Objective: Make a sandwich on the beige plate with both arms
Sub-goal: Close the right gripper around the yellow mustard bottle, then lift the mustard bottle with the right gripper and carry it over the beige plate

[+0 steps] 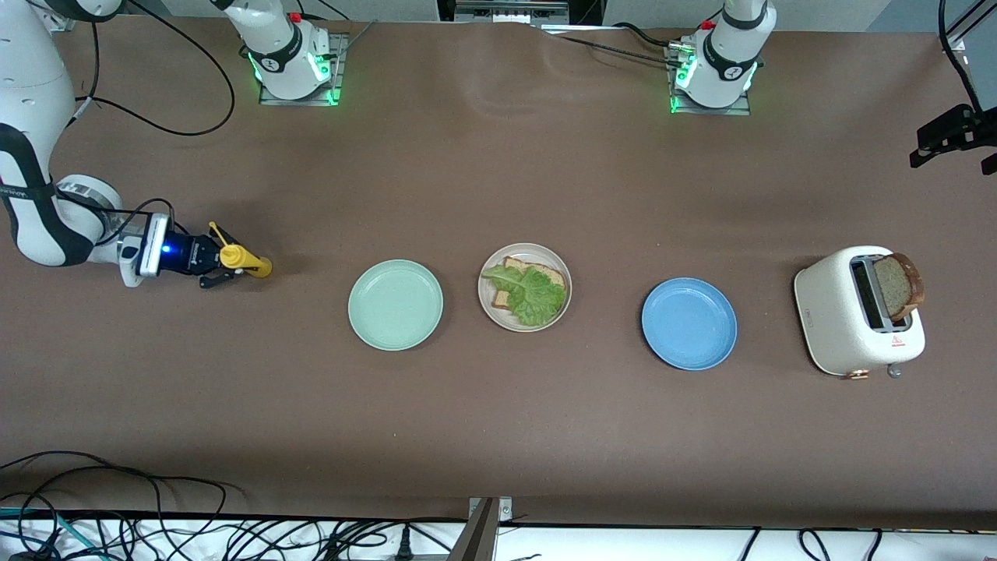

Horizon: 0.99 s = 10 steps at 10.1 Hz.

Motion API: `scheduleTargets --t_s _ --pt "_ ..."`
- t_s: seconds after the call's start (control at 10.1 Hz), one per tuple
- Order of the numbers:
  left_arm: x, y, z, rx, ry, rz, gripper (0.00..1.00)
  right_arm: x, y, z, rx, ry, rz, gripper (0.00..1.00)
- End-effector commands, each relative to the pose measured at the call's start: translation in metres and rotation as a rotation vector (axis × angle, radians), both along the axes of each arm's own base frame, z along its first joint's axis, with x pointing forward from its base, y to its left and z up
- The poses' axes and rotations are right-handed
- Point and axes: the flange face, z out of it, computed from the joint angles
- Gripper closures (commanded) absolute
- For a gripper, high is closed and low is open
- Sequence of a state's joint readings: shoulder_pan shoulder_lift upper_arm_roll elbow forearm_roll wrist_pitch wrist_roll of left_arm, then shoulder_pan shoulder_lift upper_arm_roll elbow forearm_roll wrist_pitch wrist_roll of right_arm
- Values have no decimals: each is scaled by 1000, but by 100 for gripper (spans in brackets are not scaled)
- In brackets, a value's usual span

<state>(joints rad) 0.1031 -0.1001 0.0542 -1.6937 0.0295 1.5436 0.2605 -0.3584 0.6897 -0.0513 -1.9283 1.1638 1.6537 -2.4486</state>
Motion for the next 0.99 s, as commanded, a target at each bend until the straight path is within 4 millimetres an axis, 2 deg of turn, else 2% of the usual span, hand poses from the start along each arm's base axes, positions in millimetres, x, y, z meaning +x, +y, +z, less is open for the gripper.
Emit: scheduleTargets --t_s 0.0,0.2,0.49,0.59,0.69,0.89 --pt "1 1 6 -13 -1 -5 0 20 20 45 -65 -9 -42 100" --pt "1 1 6 -13 0 -5 0 38 53 78 -150 1 -57 100" --pt "1 1 6 -13 0 -7 0 62 135 128 -310 37 -100 100" --pt "1 1 6 -13 0 -5 0 61 165 138 -351 55 -106 100" --pt "1 1 6 -13 0 -5 0 57 191 140 -392 62 -97 100" --pt "1 1 6 -13 0 -5 0 49 257 140 -452 56 -49 100"
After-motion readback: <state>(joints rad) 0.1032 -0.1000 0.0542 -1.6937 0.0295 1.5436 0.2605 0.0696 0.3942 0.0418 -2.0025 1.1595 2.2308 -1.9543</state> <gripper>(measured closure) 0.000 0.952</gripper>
